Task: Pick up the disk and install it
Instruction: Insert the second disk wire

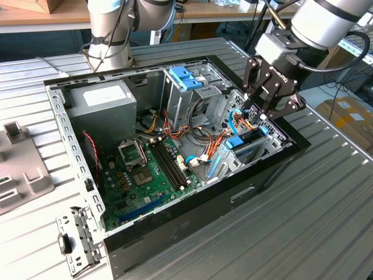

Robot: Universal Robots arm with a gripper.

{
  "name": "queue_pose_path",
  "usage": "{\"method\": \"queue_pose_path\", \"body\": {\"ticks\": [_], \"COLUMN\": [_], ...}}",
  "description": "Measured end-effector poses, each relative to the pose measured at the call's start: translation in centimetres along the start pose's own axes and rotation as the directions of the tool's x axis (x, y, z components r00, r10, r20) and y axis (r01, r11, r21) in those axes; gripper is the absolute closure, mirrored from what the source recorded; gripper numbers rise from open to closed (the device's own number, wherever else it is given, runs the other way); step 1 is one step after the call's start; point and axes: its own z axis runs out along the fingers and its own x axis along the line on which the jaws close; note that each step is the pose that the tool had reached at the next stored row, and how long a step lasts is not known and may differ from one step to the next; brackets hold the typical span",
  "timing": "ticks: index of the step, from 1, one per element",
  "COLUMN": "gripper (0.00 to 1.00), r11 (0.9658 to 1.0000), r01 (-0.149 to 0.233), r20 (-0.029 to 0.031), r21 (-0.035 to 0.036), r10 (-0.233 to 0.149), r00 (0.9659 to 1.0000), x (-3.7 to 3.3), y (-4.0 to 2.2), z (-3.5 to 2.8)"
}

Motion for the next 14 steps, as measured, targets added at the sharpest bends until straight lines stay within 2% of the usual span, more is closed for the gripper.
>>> {"method": "queue_pose_path", "body": {"ticks": [1,2,3,4,5,11,12,14], "gripper": [0.58,0.58,0.58,0.58,0.58,0.58,0.60,0.72], "r11": [1.0000,1.0000,1.0000,1.0000,1.0000,1.0000,1.0000,1.0000], "r01": [-0.002,-0.003,-0.005,-0.005,-0.005,-0.006,-0.006,-0.006], "r20": [-0.0273,-0.0458,-0.0631,-0.0722,-0.0747,-0.0767,-0.0772,-0.0777], "r21": [0.0007,0.0011,0.0015,0.0018,0.0019,0.0019,0.0020,0.0020], "r10": [0.002,0.003,0.005,0.005,0.006,0.006,0.006,0.006], "r00": [0.9996,0.9989,0.9980,0.9974,0.9972,0.9970,0.9970,0.9970], "x": [-0.10,-0.16,-0.22,-0.25,-0.25,-0.25,-0.25,-0.25], "y": [0.00,0.00,0.00,0.01,0.00,0.01,0.01,0.01], "z": [0.01,0.02,0.02,0.02,0.03,0.03,0.02,0.03]}}
